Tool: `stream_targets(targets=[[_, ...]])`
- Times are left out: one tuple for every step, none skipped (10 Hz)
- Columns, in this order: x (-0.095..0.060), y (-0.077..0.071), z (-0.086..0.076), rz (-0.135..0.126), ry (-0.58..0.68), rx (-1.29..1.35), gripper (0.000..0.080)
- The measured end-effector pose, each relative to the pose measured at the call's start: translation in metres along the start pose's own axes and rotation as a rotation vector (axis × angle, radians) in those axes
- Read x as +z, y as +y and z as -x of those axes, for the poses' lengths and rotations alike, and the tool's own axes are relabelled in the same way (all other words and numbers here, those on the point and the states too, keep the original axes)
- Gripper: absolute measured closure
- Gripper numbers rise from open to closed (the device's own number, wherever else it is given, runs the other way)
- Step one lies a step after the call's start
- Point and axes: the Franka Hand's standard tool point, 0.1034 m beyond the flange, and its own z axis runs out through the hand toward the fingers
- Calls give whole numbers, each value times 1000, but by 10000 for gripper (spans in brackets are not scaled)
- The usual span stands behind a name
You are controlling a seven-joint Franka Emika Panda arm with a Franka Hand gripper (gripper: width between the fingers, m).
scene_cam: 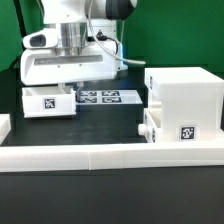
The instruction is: Assemble drawer
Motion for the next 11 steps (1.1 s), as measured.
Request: stream_targets(targets=[[-7,-2,-9,-23,-26,-61,757],[-15,0,-18,-35,-33,-63,757],[-13,1,-18,-28,-24,-87,757],[-12,1,-17,-31,-27,-162,757],[-12,1,-17,-32,-26,-226,757],[-12,2,-18,-30,-25,-334,757],[-12,8,-24,-25,-21,-506,757],[-13,13,-36,-16,-13,-635,757],[-15,16,-48,-14,-20,-748,756],[-19,18,-63,-5,-30,-858,756],[-22,19,-71,5,-33,-913,755]])
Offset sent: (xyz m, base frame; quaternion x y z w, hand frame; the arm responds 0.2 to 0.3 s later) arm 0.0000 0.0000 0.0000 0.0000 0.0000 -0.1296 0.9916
